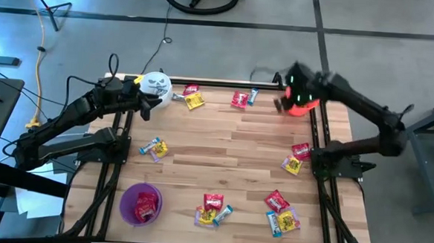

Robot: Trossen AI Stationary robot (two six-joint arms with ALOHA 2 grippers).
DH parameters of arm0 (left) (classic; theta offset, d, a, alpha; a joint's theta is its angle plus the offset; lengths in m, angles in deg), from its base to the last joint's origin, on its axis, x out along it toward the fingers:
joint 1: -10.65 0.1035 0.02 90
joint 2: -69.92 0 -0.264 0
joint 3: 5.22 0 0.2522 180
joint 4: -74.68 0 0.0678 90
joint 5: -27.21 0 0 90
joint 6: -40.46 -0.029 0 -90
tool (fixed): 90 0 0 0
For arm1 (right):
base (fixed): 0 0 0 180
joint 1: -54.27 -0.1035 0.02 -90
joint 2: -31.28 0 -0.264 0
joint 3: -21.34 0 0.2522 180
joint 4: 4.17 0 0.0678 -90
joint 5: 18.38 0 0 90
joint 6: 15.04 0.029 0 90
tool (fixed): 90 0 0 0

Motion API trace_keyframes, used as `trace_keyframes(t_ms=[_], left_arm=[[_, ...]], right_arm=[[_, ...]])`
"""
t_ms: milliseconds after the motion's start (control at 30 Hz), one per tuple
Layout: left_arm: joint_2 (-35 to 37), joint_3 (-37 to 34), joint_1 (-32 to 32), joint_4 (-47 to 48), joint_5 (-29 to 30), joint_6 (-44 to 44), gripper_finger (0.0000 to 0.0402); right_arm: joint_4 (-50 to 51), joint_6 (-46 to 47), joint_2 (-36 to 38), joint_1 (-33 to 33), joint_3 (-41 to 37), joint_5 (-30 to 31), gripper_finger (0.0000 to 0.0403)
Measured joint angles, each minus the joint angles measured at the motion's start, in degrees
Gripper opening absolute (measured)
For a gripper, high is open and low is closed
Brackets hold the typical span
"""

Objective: Sort candy
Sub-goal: Put the yellow candy into the orange bucket

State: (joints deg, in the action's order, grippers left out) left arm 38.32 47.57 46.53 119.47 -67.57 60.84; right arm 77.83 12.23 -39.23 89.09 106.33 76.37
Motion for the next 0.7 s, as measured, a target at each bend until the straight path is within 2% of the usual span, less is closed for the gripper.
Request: trace_keyframes(t_ms=[167,367,567,700], left_arm=[[0.0,0.0,0.0,0.0,-0.63,-1.05,0.0122],[0.0,0.0,0.0,0.0,-0.63,-1.09,0.0122],[0.0,0.0,0.0,0.0,-0.63,-0.98,0.0122],[0.0,0.0,0.0,0.0,-0.63,-0.96,0.0122]], right_arm=[[-1.92,6.69,7.02,-11.12,-13.77,-4.6,0.0192],[-4.29,9.69,7.5,-19.17,-27.26,-9.49,0.0192],[-11.17,11.54,4.57,-23.32,-35.42,-14.21,0.0192],[-14.91,13.05,2.59,-24.88,-37.37,-14.09,0.0192]])
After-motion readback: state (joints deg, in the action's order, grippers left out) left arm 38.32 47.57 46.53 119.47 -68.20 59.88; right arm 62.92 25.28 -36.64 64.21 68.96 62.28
